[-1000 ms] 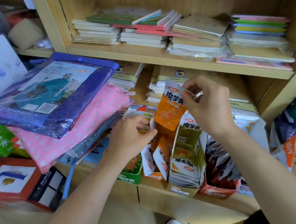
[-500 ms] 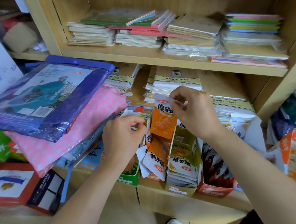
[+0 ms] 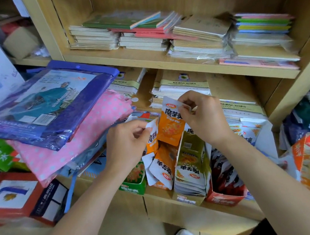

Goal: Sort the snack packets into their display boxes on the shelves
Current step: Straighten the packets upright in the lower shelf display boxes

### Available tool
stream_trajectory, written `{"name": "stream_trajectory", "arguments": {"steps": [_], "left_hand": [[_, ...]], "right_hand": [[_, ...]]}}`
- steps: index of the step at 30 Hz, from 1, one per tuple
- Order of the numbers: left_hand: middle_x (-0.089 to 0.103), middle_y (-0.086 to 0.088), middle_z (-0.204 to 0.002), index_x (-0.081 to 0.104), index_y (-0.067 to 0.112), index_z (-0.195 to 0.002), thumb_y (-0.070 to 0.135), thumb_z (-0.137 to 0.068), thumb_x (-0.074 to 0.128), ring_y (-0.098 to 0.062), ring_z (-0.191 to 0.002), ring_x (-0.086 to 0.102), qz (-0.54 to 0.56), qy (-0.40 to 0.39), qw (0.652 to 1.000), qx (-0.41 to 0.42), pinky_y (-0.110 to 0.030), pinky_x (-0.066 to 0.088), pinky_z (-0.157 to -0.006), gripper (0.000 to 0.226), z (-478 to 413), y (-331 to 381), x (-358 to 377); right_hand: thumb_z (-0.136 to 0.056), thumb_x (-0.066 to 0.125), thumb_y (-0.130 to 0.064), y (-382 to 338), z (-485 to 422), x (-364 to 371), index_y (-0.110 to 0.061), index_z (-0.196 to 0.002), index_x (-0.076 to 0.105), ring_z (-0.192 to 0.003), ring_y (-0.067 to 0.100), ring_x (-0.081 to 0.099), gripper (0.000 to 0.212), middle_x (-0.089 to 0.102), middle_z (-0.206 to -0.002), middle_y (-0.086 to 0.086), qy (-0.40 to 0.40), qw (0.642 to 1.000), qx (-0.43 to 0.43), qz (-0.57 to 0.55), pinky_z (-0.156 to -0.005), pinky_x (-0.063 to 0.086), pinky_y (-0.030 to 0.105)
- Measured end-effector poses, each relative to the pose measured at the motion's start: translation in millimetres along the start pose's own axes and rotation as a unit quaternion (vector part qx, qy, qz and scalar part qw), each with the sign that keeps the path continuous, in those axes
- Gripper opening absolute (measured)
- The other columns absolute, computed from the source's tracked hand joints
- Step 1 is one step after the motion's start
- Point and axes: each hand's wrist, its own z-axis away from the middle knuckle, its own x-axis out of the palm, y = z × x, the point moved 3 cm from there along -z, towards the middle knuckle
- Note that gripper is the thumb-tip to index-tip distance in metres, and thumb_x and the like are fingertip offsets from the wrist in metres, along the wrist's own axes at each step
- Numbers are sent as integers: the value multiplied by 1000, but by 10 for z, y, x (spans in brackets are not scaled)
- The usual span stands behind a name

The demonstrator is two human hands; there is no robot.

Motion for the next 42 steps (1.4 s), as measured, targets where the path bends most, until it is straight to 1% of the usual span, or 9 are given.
{"name": "stream_trajectory", "arguments": {"steps": [5,15,18,22,26,29,34,39,42], "left_hand": [[77,4,-84,72,19,-94,13,-91,73,-14,-75,75,156,41,987,-15,-36,63,-64,7,-20,91,-307],[75,8,-78,70,26,-92,8,-92,71,-8,-77,73,154,-12,987,31,-20,56,-69,18,-111,154,-7],[76,6,-86,75,14,-96,13,-92,72,-9,-82,73,139,-29,989,28,-28,59,-73,5,-138,123,118],[72,9,-88,79,13,-97,17,-87,77,-8,-85,69,105,-33,993,35,-22,55,-74,11,-174,99,124],[65,17,-89,65,34,-107,30,-80,80,1,-82,64,-23,-76,996,30,-32,57,-71,31,-34,70,13],[59,22,-101,57,40,-103,18,-74,72,-1,-102,56,-77,-155,980,98,-39,54,-82,39,97,82,-163],[45,31,-131,65,46,-124,46,-74,78,-8,-129,30,-186,-346,903,174,-35,33,-110,52,375,-83,-179],[66,25,-109,78,38,-106,56,-83,71,-6,-110,44,-164,-315,907,225,-35,42,-94,29,367,-107,-100],[70,21,-92,80,35,-94,58,-92,52,-5,-98,51,-166,-288,911,243,-33,45,-83,35,359,-75,-71]], "right_hand": [[-91,66,-5,21,-2,20,-12,-88,70,-68,19,63,8,68,-74,2,-3,1000,12,-18,-63,54,38],[-90,68,-3,102,-6,53,-17,-90,75,-79,18,71,16,74,-85,0,-133,978,70,-142,-74,58,45],[-79,71,3,108,3,50,-24,-95,74,-86,18,68,31,74,-91,-2,-178,972,79,-134,-76,58,43],[-81,82,-15,84,24,105,-18,-98,75,-77,14,66,18,73,-88,-3,-170,982,26,-76,-73,57,35],[-86,76,-11,30,15,153,-11,-98,76,-72,15,62,12,73,-87,1,-101,994,-26,25,-69,54,30],[-87,74,-9,28,2,165,-11,-96,75,-61,9,53,9,72,-81,4,-86,994,-36,55,-59,46,20],[-85,72,-11,91,12,284,-16,-91,73,-72,21,64,8,71,-80,2,-145,986,-19,84,-65,57,41],[-86,75,-16,117,30,323,-18,-94,74,-80,21,66,9,73,-86,1,-191,978,2,87,-72,59,43],[-85,77,-17,113,37,308,-17,-96,76,-81,17,67,11,73,-86,-1,-197,978,2,63,-76,59,41]]}}
